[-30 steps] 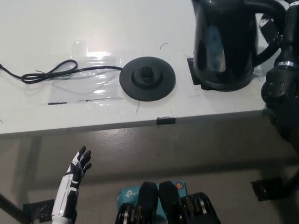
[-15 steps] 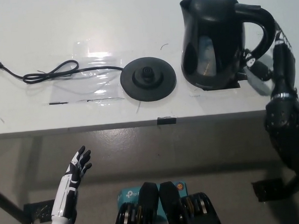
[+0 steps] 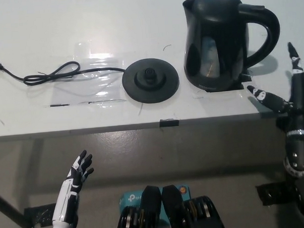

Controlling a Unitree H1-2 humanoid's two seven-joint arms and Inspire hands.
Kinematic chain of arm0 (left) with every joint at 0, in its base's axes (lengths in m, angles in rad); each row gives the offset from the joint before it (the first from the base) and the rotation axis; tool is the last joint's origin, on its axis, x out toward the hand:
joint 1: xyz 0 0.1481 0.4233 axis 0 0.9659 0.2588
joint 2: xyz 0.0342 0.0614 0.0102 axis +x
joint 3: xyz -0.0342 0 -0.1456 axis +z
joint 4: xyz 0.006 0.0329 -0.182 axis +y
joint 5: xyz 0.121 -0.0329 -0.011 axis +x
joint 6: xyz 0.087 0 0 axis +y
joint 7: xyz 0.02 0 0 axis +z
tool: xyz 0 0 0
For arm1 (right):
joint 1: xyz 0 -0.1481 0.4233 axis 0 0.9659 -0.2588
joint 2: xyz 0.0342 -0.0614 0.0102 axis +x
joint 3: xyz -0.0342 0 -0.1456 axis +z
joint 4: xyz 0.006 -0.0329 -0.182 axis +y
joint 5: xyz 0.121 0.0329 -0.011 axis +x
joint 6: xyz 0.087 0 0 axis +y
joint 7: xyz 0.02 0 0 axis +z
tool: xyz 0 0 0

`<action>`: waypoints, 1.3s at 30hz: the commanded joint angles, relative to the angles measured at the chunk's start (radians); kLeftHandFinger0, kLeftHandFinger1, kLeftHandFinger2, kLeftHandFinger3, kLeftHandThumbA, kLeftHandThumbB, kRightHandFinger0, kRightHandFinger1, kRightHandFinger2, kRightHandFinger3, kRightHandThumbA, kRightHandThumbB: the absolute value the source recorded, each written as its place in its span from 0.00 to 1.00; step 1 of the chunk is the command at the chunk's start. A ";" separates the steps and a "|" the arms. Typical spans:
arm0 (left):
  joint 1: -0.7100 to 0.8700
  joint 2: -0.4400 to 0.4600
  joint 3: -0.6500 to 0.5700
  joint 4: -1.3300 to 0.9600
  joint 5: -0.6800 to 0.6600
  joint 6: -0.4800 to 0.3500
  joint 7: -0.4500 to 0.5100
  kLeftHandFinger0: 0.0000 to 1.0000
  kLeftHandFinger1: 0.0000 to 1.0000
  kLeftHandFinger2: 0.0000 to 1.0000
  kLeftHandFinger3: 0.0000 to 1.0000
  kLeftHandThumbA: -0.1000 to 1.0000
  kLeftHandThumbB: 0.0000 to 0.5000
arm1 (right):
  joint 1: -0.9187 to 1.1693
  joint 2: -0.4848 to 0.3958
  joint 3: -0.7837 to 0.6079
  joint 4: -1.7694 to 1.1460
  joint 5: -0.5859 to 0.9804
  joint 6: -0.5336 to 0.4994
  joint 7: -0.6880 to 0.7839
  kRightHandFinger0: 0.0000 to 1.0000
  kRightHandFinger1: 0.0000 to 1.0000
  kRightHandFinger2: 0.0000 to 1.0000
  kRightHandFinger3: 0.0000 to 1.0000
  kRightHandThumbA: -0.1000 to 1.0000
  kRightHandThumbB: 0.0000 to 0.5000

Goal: Use the right hand to grab the handle of the kettle from the base and place it on the right side

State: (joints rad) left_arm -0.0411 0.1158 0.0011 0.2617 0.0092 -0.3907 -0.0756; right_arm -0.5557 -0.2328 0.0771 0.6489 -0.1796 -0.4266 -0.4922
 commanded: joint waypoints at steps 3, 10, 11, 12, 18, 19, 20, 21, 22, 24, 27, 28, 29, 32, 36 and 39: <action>-0.016 0.012 0.010 -0.008 -0.002 -0.034 0.006 0.97 1.00 1.00 1.00 1.00 0.97 | 0.150 0.063 -0.090 -0.540 0.023 -0.043 -0.084 1.00 1.00 1.00 1.00 1.00 0.87; -0.026 0.011 0.010 0.005 0.002 -0.040 0.008 0.98 1.00 1.00 1.00 1.00 0.95 | 0.320 0.111 0.045 -0.606 -0.194 -0.043 -0.189 1.00 1.00 1.00 1.00 1.00 0.73; -0.024 0.012 0.007 0.006 0.009 -0.042 0.008 0.98 1.00 1.00 1.00 1.00 0.95 | 0.353 0.109 0.091 -0.570 -0.198 -0.043 -0.180 1.00 1.00 1.00 1.00 1.00 0.77; -0.021 0.012 0.006 0.008 0.010 -0.046 0.008 0.98 1.00 1.00 1.00 1.00 0.94 | 0.369 0.104 0.119 -0.551 -0.190 -0.043 -0.175 1.00 1.00 1.00 1.00 1.00 0.75; -0.010 0.021 0.012 0.009 0.030 -0.051 0.019 0.98 1.00 1.00 1.00 1.00 0.96 | 0.404 0.117 0.202 -0.413 -0.060 -0.043 -0.091 1.00 1.00 1.00 1.00 1.00 0.59; -0.011 0.021 0.013 0.011 0.034 -0.049 0.021 0.98 1.00 1.00 1.00 1.00 0.98 | 0.401 0.112 0.212 -0.396 -0.073 -0.043 -0.097 1.00 1.00 1.00 1.00 1.00 0.57; -0.010 0.021 0.013 0.012 0.039 -0.049 0.024 0.98 1.00 1.00 1.00 1.00 0.98 | 0.401 0.110 0.219 -0.385 -0.074 -0.043 -0.094 1.00 1.00 1.00 1.00 1.00 0.57; -0.007 0.019 0.012 0.013 0.040 -0.052 0.024 0.98 1.00 1.00 1.00 1.00 0.98 | 0.404 0.109 0.222 -0.381 -0.066 -0.043 -0.087 1.00 1.00 1.00 1.00 1.00 0.57; -0.004 0.019 0.012 0.011 0.044 -0.052 0.024 0.99 1.00 1.00 1.00 1.00 0.98 | 0.405 0.108 0.226 -0.375 -0.056 -0.043 -0.073 1.00 1.00 1.00 1.00 1.00 0.57; 0.004 0.021 0.015 0.008 0.052 -0.053 0.030 1.00 1.00 1.00 1.00 1.00 1.00 | 0.406 0.114 0.228 -0.360 -0.026 -0.043 -0.026 1.00 1.00 1.00 1.00 1.00 0.58; 0.027 0.018 0.015 0.004 0.060 -0.059 0.032 1.00 1.00 1.00 1.00 1.00 1.00 | 0.421 0.109 0.237 -0.347 -0.003 -0.043 0.006 1.00 1.00 1.00 1.00 1.00 0.55; 0.033 0.017 0.013 0.004 0.065 -0.061 0.033 1.00 1.00 1.00 1.00 1.00 1.00 | 0.431 0.107 0.236 -0.349 0.013 -0.043 0.026 1.00 1.00 1.00 1.00 1.00 0.54; 0.038 0.016 0.012 0.006 0.069 -0.062 0.034 1.00 1.00 1.00 1.00 1.00 1.00 | 0.441 0.107 0.233 -0.350 0.024 -0.043 0.043 1.00 1.00 1.00 1.00 1.00 0.55; 0.055 0.015 0.005 0.015 0.077 -0.069 0.033 1.00 1.00 1.00 1.00 1.00 1.00 | 0.474 0.106 0.229 -0.349 0.020 -0.043 0.054 1.00 1.00 1.00 1.00 0.97 0.52; 0.067 0.010 0.004 0.046 0.088 -0.079 0.042 1.00 1.00 1.00 1.00 1.00 1.00 | 0.492 0.106 0.222 -0.331 0.019 -0.043 0.061 0.96 0.98 1.00 1.00 0.95 0.53; 0.086 0.007 -0.007 0.064 0.102 -0.079 0.053 1.00 1.00 1.00 1.00 1.00 1.00 | 0.516 0.103 0.216 -0.322 0.033 -0.043 0.084 0.94 0.95 1.00 1.00 0.95 0.53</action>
State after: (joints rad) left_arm 0.0292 0.1209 0.0021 0.3177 0.0819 -0.4233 -0.0553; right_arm -0.0518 -0.1159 0.3043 0.3307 -0.1781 -0.4305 -0.4520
